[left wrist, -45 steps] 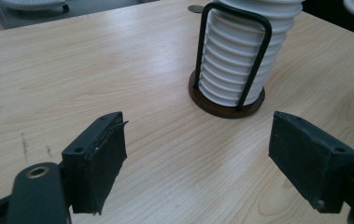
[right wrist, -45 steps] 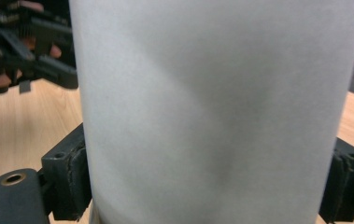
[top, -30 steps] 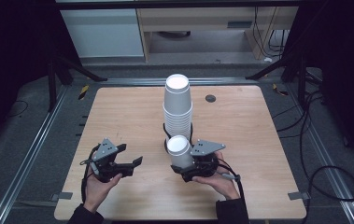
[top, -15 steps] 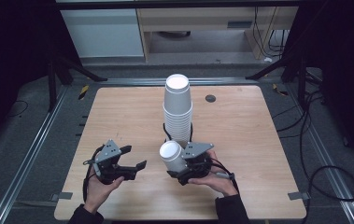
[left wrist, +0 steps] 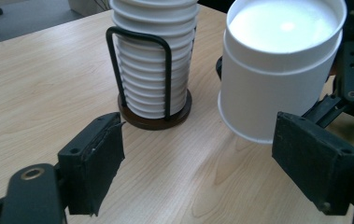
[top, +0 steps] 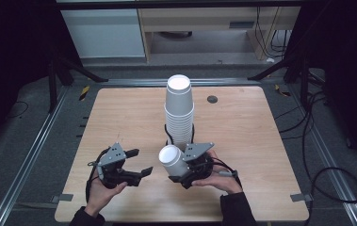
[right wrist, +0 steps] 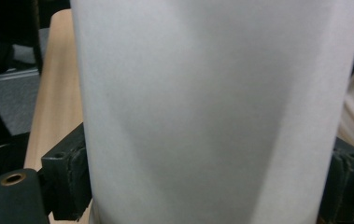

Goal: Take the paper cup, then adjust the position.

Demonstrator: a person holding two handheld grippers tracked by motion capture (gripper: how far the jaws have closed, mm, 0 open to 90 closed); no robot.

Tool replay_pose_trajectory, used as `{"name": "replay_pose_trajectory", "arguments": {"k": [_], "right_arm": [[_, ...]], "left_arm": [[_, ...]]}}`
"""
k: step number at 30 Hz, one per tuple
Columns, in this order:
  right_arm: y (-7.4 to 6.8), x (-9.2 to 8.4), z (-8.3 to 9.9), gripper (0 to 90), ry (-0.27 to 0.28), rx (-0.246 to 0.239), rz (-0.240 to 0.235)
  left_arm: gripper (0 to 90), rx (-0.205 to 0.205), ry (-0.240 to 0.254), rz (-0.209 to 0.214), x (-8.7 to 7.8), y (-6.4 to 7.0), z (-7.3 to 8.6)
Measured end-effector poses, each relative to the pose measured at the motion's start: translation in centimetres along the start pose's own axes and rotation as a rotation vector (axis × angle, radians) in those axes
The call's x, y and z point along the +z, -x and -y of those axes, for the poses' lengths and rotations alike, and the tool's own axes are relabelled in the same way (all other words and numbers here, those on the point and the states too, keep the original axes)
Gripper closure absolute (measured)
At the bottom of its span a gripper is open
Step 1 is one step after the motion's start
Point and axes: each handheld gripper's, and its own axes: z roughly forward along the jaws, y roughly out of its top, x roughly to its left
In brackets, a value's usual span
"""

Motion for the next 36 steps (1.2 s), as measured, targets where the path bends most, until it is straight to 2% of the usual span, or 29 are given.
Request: {"name": "replay_pose_trajectory", "arguments": {"k": [8,12,16,25,29,36], "right_arm": [[0.5,0.7,-0.1,12.4,-0.069,-0.039,-0.051],[0.7,1.1,-0.1,12.4,-0.091,-0.047,-0.061],[0.5,1.7,0.0,12.4,-0.104,-0.063,-0.071],[0.0,2.7,-0.5,12.3,-0.122,-0.085,-0.087],[-0.5,3.6,-0.8,12.3,-0.139,-0.110,-0.102],[-1.0,4.5,-1.3,12.3,-0.133,-0.124,-0.119]], "left_arm": [[15.0,0.005,-0.026,0.054,0.8,0.3,0.1],[14.1,0.011,-0.033,0.062,1.1,0.6,0.0],[13.3,0.012,-0.033,0.062,1.3,0.9,0.0],[12.7,0.018,-0.057,0.088,2.0,1.3,0.0],[12.4,0.019,-0.060,0.101,2.3,1.5,0.0],[12.5,0.014,-0.072,0.102,2.6,1.5,0.2]]}}
